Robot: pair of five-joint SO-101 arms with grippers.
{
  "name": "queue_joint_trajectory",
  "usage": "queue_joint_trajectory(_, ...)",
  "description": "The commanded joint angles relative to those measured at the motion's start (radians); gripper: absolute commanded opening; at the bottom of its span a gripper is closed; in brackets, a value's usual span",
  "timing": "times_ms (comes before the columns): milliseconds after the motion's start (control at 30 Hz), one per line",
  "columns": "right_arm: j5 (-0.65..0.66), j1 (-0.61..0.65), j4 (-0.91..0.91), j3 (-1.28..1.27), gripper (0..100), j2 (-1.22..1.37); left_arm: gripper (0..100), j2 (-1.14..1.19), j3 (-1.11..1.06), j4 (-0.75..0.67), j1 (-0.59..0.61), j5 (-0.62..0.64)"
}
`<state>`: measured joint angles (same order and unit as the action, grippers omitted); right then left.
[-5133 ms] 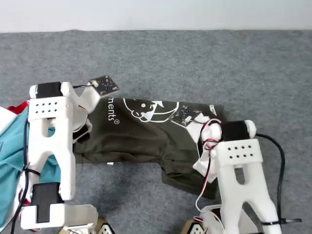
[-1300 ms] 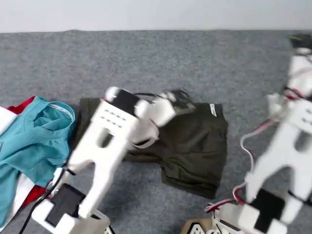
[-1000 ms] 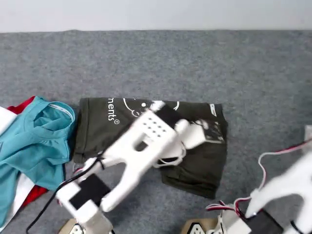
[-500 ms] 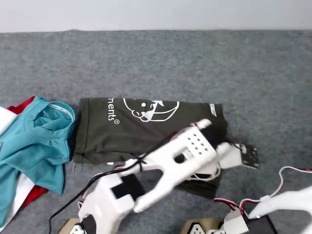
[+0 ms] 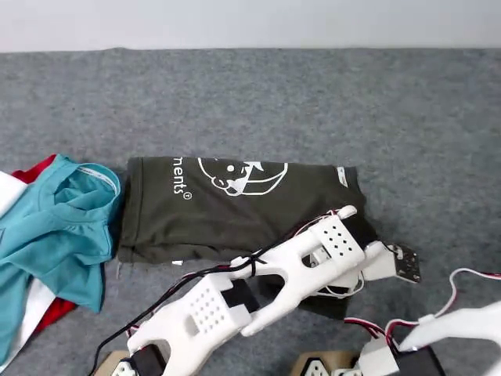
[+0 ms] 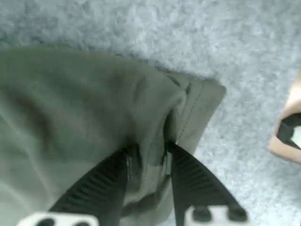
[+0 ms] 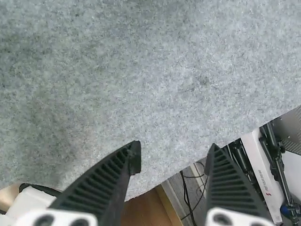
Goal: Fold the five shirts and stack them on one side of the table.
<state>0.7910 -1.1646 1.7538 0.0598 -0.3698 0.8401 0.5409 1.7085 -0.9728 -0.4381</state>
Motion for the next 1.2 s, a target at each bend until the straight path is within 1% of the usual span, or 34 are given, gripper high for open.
queue_joint_trajectory(0, 0.011, -0.008, 0.024, 0.0, 23.1, -0.035, 5, 0.002, 0.045, -0.008, -0.003, 0.008)
queue_joint_trajectory(67, 0.011, -0.008, 0.024, 0.0, 23.1, -0.033, 0, 0.0, 0.085, 0.008, -0.002, 0.008)
queue_joint_trajectory(133, 0.011, -0.008, 0.019, -0.002, 23.1, -0.033, 1, 0.002, 0.143, 0.046, 0.002, 0.008)
queue_joint_trajectory(333, 0.011, -0.008, 0.005, -0.002, 23.1, -0.033, 1, -0.032, 0.209, 0.046, 0.025, 0.006)
queue_joint_trajectory(433, 0.011, -0.008, 0.005, -0.002, 23.1, -0.033, 1, -0.046, 0.209, 0.046, 0.061, 0.003)
queue_joint_trajectory(600, 0.011, -0.005, 0.005, -0.002, 23.1, -0.033, 1, -0.052, 0.219, 0.038, 0.155, -0.003)
queue_joint_trajectory(700, 0.011, -0.004, 0.007, -0.002, 23.1, -0.033, 1, -0.046, 0.268, 0.035, 0.206, -0.037)
queue_joint_trajectory(833, 0.011, -0.002, 0.007, -0.002, 23.1, -0.033, 1, -0.044, 0.321, -0.015, 0.244, -0.041)
queue_joint_trajectory(1067, 0.011, -0.002, 0.005, -0.003, 23.1, -0.033, 1, -0.025, 0.326, -0.124, 0.25, -0.041)
queue_joint_trajectory(1167, 0.011, -0.002, 0.005, -0.003, 23.1, -0.033, 3, 0.015, 0.334, -0.155, 0.265, -0.04)
